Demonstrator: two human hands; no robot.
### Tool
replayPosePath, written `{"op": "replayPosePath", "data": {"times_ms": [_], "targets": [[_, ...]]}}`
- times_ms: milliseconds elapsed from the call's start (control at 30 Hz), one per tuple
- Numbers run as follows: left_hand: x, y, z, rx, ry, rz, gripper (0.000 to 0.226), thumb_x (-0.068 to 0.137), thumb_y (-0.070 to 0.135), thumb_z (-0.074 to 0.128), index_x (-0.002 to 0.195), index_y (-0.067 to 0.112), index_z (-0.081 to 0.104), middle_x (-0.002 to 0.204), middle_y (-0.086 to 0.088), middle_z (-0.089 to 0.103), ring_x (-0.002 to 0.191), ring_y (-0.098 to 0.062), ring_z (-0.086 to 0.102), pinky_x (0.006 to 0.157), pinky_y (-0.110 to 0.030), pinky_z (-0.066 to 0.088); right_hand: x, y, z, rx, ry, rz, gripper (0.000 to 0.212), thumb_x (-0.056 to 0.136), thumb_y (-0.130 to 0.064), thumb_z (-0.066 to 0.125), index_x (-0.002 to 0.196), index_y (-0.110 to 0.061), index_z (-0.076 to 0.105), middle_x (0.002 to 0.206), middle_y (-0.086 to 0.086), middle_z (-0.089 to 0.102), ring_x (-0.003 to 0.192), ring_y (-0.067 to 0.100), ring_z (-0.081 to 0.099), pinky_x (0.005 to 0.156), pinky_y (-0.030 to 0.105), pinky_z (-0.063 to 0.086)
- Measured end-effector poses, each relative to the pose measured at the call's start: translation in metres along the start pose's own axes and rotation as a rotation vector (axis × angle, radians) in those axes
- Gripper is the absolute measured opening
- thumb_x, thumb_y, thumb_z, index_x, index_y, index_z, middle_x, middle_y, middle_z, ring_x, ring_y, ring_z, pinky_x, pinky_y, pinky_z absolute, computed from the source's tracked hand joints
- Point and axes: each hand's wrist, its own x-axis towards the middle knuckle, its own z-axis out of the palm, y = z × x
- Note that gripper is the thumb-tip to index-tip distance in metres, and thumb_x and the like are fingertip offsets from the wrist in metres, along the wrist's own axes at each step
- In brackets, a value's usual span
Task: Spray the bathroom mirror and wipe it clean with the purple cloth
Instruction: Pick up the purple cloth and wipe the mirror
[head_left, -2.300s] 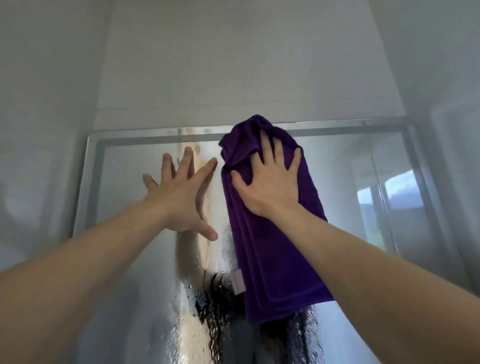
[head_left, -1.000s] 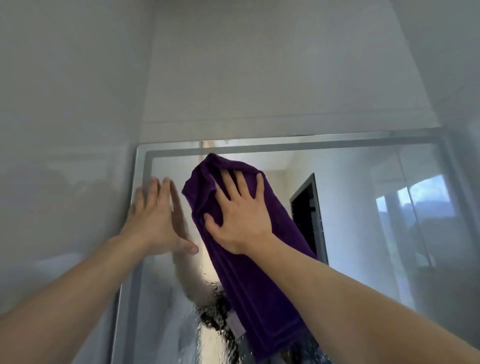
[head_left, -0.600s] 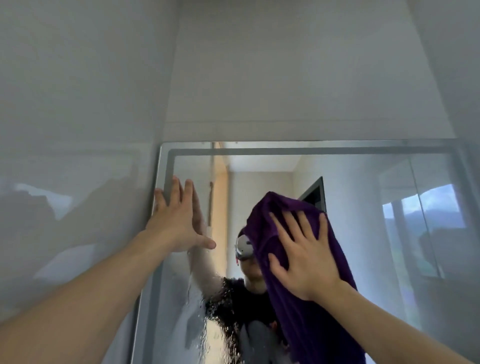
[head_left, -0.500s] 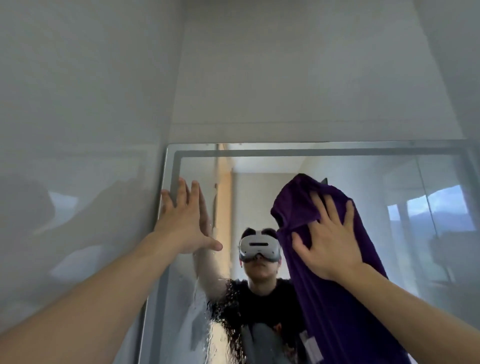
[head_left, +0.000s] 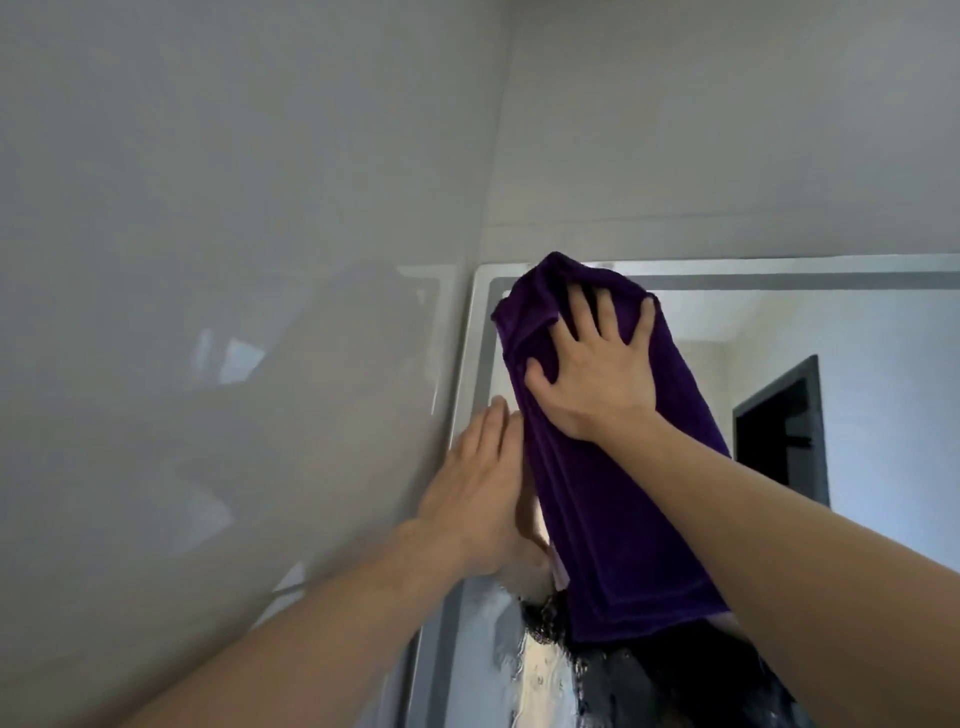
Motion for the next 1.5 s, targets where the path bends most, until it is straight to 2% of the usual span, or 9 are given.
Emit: {"op": "replayPosePath", "data": {"times_ms": [200, 333, 467, 600, 767, 900, 1033, 1200, 1500], "targets": [[-0.008, -0.012, 0.004, 0.005, -0.002, 0.028, 0.150, 0.054, 0.061, 0.086, 0.155, 0.014, -0.015, 0.165, -0.005, -0.015, 0.152, -0.019, -0.016, 0.124, -0.034, -0.001, -0.018, -0.012, 0.010, -0.010, -0.028, -0.184, 0.070, 0.094, -0.057, 0.021, 0.159, -0.028, 0.020, 0.170, 0.004, 0.011, 0.156, 0.030, 0.005, 0.119, 0.067, -0.005], [-0.012, -0.007, 0.004, 0.030, 0.042, 0.022, 0.135, 0.052, 0.060, 0.087, 0.152, 0.012, 0.011, 0.160, -0.005, 0.015, 0.150, -0.021, 0.002, 0.124, -0.031, 0.012, -0.053, 0.000, 0.012, -0.024, -0.083, -0.369, 0.068, 0.096, -0.055, 0.022, 0.159, -0.031, 0.016, 0.168, 0.002, 0.019, 0.156, 0.028, 0.011, 0.121, 0.064, -0.005], [-0.014, -0.005, 0.003, 0.033, -0.013, 0.000, 0.144, 0.056, 0.061, 0.085, 0.156, 0.015, -0.007, 0.166, -0.003, -0.010, 0.152, -0.019, -0.014, 0.125, -0.035, 0.008, -0.083, 0.041, 0.002, -0.081, -0.189, -0.506, 0.070, 0.094, -0.057, 0.033, 0.158, -0.033, 0.024, 0.165, 0.000, 0.029, 0.154, 0.028, 0.022, 0.121, 0.064, 0.004], [-0.015, -0.003, -0.010, 0.149, -0.111, 0.003, 0.141, 0.065, 0.067, 0.076, 0.154, 0.006, -0.015, 0.163, -0.011, -0.023, 0.151, -0.024, -0.020, 0.121, -0.034, -0.008, -0.069, 0.079, -0.015, -0.140, -0.216, -0.409, 0.075, 0.089, -0.057, 0.034, 0.159, -0.037, 0.016, 0.165, 0.002, 0.028, 0.152, 0.030, 0.024, 0.121, 0.063, 0.004], [-0.015, -0.001, -0.054, 0.236, -0.100, -0.026, 0.136, 0.064, 0.070, 0.074, 0.156, 0.011, -0.006, 0.165, -0.014, -0.012, 0.153, -0.032, -0.010, 0.122, -0.043, 0.005, 0.005, 0.063, -0.018, -0.035, -0.095, -0.123, 0.074, 0.091, -0.059, 0.024, 0.159, -0.035, 0.006, 0.170, 0.002, 0.004, 0.156, 0.027, 0.001, 0.119, 0.066, -0.007], [-0.022, -0.011, -0.090, 0.316, -0.015, 0.069, 0.121, 0.071, 0.065, 0.072, 0.155, 0.011, 0.003, 0.165, -0.014, 0.000, 0.153, -0.029, -0.001, 0.122, -0.042, 0.009, 0.038, 0.011, -0.007, -0.016, -0.067, -0.064, 0.076, 0.091, -0.062, 0.022, 0.160, -0.031, 0.009, 0.170, 0.006, 0.005, 0.156, 0.031, 0.001, 0.118, 0.068, -0.009], [-0.033, -0.014, -0.094, 0.368, -0.029, 0.149, 0.114, 0.077, 0.061, 0.068, 0.156, 0.010, 0.004, 0.165, -0.014, 0.004, 0.152, -0.027, 0.002, 0.124, -0.039, 0.009, 0.041, -0.033, 0.003, 0.047, -0.038, -0.031, 0.076, 0.092, -0.060, 0.024, 0.161, -0.028, 0.012, 0.169, 0.009, 0.008, 0.155, 0.032, 0.003, 0.118, 0.068, -0.008], [-0.033, -0.013, -0.095, 0.369, -0.039, 0.138, 0.112, 0.078, 0.060, 0.065, 0.157, 0.014, 0.001, 0.167, -0.009, 0.002, 0.153, -0.023, 0.000, 0.125, -0.039, 0.008, -0.013, -0.063, 0.021, 0.056, -0.057, -0.167, 0.076, 0.095, -0.061, 0.018, 0.161, -0.026, 0.007, 0.170, 0.007, 0.007, 0.156, 0.032, 0.001, 0.118, 0.066, -0.011], [-0.035, -0.012, -0.090, 0.439, -0.130, 0.119, 0.089, 0.085, 0.054, 0.049, 0.156, 0.017, 0.010, 0.165, -0.009, 0.012, 0.152, -0.024, 0.010, 0.123, -0.040, 0.012, -0.169, -0.047, 0.040, 0.131, -0.192, -0.477, 0.068, 0.094, -0.051, 0.036, 0.157, -0.026, 0.029, 0.162, 0.006, 0.033, 0.152, 0.032, 0.024, 0.122, 0.061, -0.006]]}}
